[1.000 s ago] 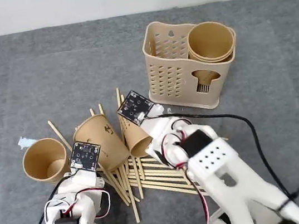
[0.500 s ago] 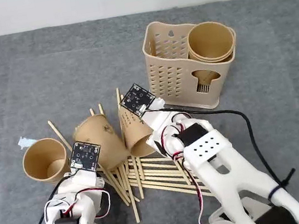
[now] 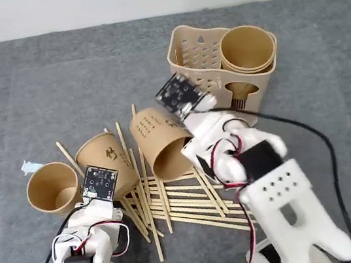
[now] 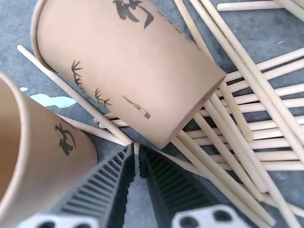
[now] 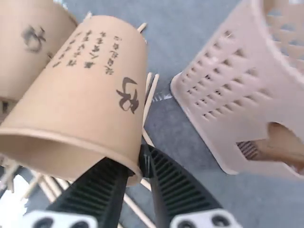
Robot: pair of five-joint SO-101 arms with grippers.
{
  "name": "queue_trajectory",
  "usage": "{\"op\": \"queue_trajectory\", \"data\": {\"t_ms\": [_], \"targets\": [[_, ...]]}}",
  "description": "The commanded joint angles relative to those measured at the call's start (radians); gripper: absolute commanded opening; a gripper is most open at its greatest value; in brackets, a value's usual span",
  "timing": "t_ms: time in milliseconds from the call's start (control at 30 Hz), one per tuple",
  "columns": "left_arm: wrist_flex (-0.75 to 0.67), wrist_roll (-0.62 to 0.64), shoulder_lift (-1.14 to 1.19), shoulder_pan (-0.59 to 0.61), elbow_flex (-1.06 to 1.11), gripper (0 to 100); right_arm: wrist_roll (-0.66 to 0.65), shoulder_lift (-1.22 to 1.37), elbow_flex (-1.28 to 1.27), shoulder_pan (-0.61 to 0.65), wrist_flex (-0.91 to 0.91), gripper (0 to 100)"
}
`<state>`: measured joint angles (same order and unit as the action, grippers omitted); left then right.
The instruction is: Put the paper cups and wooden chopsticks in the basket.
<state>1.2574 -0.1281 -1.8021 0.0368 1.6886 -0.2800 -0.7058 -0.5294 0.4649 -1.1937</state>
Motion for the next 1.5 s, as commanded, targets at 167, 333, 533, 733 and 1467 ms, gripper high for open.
{"op": "queue_trajectory", "data": {"t_ms": [167,333,533,733,1467], "targets": [[0.003,-0.002,-0.014,0.005,-0.005,2,0.104,0.108,0.634,-0.145,-0.38,0.9],[0.003,-0.002,-0.014,0.005,-0.005,2,0.143,0.295,1.002,-0.239,-0.581,0.9],[0.003,-0.002,-0.014,0.005,-0.005,2,0.178,0.423,1.201,-0.355,-0.601,0.9],[0.003,-0.002,-0.014,0.005,-0.005,2,0.207,0.45,1.208,-0.426,-0.601,0.9],[0.003,-0.002,-0.014,0.005,-0.005,2,0.224,0.621,1.203,-0.558,-0.582,1.8]]}}
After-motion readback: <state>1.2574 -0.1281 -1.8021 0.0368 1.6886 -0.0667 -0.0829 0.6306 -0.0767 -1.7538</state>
